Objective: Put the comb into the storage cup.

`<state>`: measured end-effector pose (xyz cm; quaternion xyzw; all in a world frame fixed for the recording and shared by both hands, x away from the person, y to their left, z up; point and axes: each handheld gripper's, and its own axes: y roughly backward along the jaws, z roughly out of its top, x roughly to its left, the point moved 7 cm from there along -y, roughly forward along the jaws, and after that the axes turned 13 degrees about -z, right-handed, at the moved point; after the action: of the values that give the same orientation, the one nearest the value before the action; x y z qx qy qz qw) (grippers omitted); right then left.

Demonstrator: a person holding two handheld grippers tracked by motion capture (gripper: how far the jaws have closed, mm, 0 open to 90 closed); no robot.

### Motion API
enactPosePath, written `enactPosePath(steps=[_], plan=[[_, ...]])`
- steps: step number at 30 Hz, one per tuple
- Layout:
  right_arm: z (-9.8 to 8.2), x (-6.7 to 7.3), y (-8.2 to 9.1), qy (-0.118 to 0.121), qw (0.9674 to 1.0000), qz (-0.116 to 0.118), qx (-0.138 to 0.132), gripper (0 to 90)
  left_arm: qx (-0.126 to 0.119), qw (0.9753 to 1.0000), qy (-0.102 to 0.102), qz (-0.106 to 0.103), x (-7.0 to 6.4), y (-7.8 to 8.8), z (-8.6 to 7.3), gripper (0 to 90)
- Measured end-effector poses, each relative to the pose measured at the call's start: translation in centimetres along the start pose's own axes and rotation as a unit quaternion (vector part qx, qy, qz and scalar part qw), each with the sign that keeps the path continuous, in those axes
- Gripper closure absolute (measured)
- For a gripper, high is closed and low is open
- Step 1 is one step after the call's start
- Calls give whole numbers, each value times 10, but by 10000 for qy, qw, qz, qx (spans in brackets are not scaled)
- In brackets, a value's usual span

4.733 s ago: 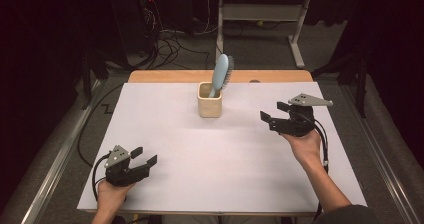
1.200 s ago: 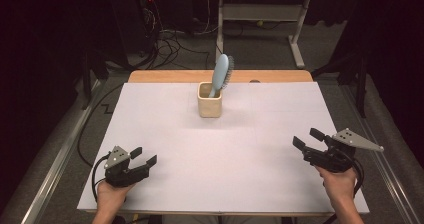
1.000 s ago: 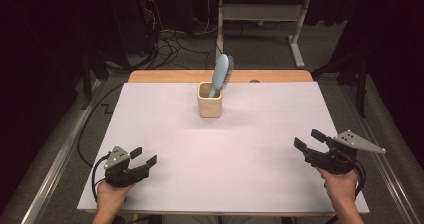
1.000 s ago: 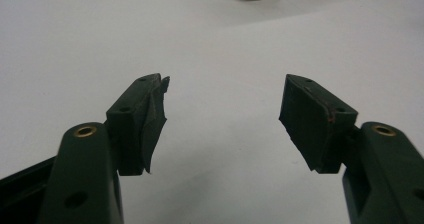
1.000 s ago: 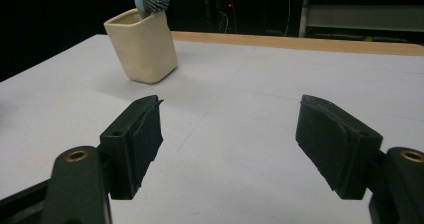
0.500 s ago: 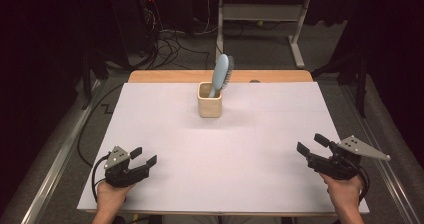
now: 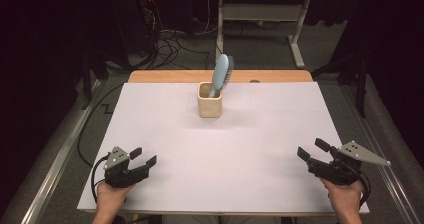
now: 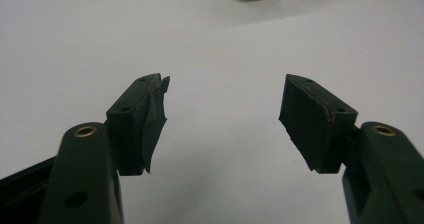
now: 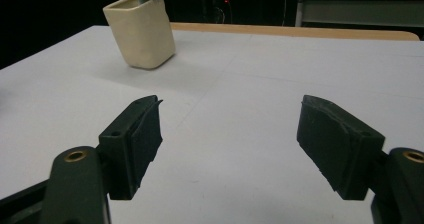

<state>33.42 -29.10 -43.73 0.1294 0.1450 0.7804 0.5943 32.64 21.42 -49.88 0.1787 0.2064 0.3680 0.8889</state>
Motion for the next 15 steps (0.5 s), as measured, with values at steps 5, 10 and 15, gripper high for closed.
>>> enactPosePath(steps=[5,10,15], plan=[[-4,1,2,105,9999,-49,13,258,-15,10000,0,3,0,1,0,349],[-8,1,3,125,9999,-74,24,255,-20,10000,1,-1,-1,1,0,349],[-12,1,4,123,9999,-73,58,254,-23,10000,6,1,-1,1,0,349]])
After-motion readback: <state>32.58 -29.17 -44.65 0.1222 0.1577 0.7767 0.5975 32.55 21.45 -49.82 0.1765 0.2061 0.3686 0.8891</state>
